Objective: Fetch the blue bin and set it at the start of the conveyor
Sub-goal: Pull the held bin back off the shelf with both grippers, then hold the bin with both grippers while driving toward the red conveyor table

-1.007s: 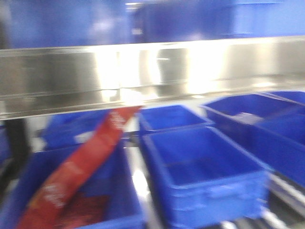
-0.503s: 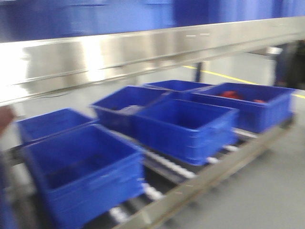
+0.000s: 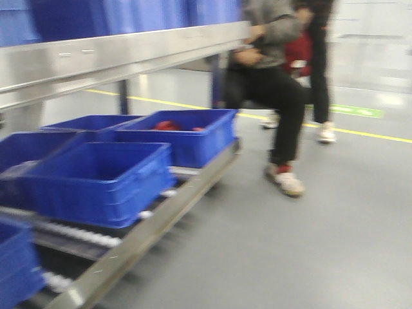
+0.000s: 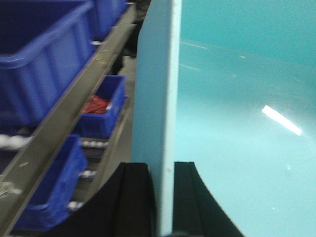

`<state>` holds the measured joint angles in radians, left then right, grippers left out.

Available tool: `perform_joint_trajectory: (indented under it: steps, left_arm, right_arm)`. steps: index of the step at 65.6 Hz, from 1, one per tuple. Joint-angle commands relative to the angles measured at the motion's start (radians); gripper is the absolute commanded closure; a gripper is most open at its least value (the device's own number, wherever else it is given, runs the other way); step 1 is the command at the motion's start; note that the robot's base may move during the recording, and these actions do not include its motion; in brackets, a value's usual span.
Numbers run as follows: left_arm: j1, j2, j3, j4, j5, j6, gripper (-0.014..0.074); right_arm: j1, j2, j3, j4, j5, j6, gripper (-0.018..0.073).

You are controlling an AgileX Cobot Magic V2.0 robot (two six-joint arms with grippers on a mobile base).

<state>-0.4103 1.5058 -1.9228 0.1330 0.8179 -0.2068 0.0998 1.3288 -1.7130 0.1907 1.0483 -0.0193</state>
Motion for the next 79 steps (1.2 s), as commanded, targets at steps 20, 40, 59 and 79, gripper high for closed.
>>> perform_joint_trajectory:
  steps: [20, 40, 59, 79]
  left_arm:
    - [0.004, -0.017, -0.011, -0.013, -0.083, -0.014, 0.0708]
    - [0.004, -0.017, -0.011, -0.013, -0.083, -0.014, 0.0708]
    - [0.004, -0.017, -0.011, -0.013, -0.083, -0.014, 0.0708]
    - [0.004, -0.017, -0.011, -0.013, -0.083, -0.014, 0.0708]
  right_arm:
    - [-0.006, -0.013, -0.007, -0.027, -0.01, -0.031, 0.0711]
    - [-0.006, -0.013, -0.007, -0.027, -0.01, -0.031, 0.0711]
    - [-0.006, -0.013, -0.007, -0.027, -0.01, -0.031, 0.0711]
    - [-0.006, -0.013, -0.007, -0.027, -0.01, -0.031, 0.0711]
